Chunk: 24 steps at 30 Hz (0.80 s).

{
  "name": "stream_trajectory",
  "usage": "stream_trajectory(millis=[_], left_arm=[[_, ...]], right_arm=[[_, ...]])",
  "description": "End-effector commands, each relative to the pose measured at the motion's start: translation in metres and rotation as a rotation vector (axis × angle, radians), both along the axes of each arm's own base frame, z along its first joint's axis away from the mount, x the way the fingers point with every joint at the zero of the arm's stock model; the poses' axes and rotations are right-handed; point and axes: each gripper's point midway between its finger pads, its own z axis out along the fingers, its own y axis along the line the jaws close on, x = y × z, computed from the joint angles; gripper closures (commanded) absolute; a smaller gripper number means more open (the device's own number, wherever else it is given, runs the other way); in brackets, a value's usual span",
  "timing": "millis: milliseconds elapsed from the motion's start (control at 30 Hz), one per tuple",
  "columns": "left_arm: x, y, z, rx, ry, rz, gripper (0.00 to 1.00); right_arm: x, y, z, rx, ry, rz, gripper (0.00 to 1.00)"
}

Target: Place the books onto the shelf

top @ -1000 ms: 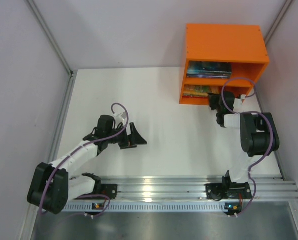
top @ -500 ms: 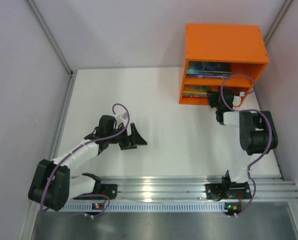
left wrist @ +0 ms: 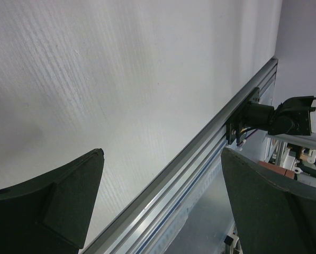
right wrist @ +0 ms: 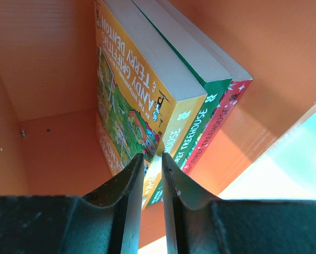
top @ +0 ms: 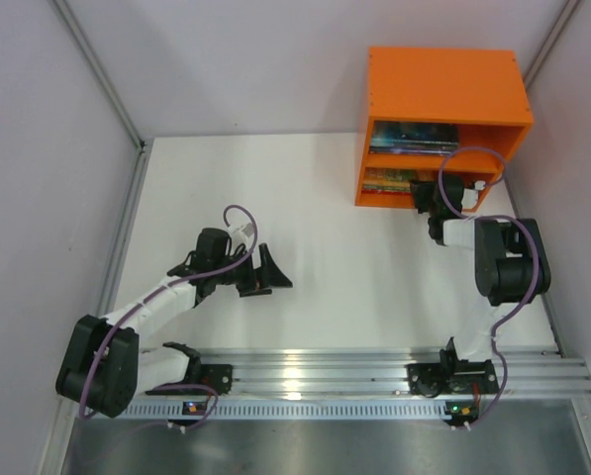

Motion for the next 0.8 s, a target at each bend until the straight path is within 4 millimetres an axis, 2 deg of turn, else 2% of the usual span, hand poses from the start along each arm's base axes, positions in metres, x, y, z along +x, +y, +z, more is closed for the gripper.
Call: stream_trajectory(millis=[0,767], left_arm=[[0.0115,-0.0045,0.0151,-0.016,-0.072,-0.010,0.04],[0.0119,-0.0048,0.0158,-0.015,-0.076,-0.012,0.04]], right_arm=[[0.0150,-0.0025,0.0156,-0.010,-0.046,0.007,0.80],[0.0214,-0.0002,0.0181,-0.020,-0.048,0.020,0.81]])
